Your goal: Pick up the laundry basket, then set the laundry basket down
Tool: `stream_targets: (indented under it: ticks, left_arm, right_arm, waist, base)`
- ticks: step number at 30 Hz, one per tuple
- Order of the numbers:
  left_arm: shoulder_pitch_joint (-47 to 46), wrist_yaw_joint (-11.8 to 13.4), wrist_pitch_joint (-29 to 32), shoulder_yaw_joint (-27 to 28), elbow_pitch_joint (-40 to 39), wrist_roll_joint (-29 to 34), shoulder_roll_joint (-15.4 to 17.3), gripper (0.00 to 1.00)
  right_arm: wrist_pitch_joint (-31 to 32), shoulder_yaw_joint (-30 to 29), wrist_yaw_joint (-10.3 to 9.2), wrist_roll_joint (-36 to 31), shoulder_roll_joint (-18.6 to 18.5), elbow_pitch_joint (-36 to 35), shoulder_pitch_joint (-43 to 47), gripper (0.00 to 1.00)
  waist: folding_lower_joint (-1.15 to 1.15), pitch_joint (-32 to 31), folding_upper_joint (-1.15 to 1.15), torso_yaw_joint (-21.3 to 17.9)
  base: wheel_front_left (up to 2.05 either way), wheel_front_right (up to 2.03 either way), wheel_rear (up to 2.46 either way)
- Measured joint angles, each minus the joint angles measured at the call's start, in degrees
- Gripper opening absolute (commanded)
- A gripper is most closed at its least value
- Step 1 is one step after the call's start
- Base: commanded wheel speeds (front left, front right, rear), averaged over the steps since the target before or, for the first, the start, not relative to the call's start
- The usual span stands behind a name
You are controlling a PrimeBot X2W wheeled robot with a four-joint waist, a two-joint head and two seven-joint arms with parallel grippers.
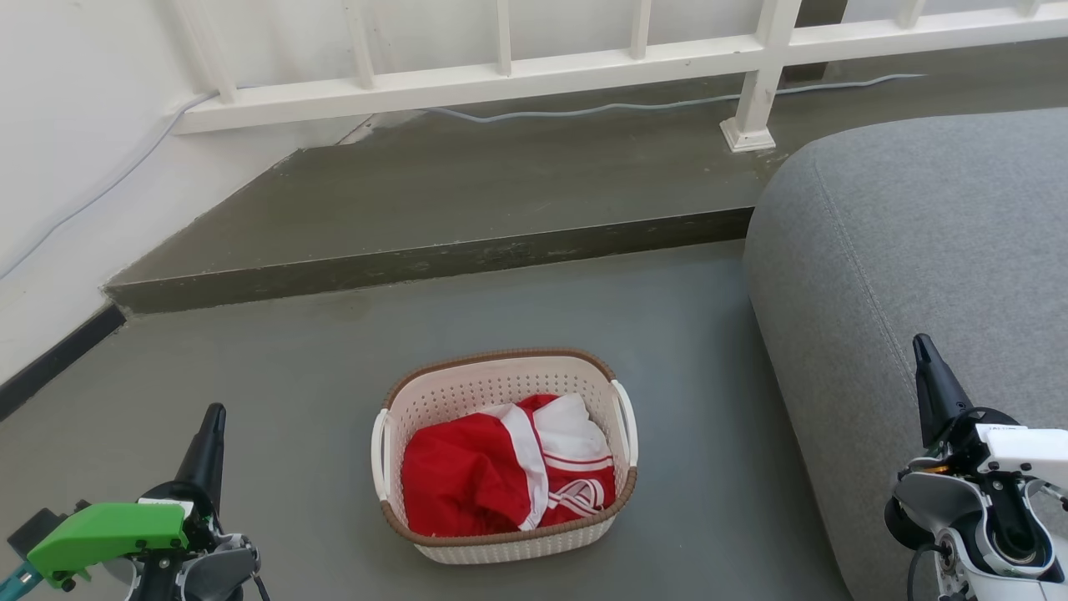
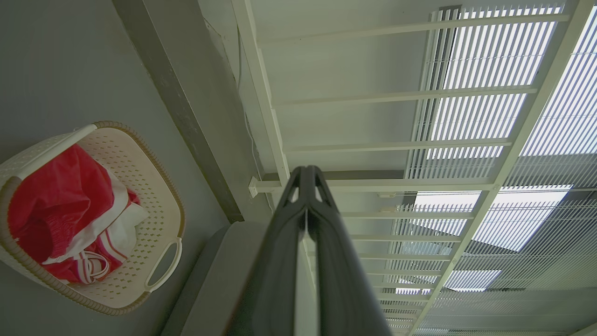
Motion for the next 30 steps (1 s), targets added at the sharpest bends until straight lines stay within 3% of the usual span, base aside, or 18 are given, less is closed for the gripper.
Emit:
stream_targets:
  ticks: [30]
  left_arm:
    - [0.0, 0.0, 0.0, 0.0, 0.0, 0.0, 0.0, 0.00]
  right_arm:
    - [0.0, 0.0, 0.00, 0.0, 0.0, 0.0, 0.0, 0.00]
  waist:
    - [0.00, 0.0, 0.00, 0.0]
  base:
    - [0.00, 0.00, 0.00]
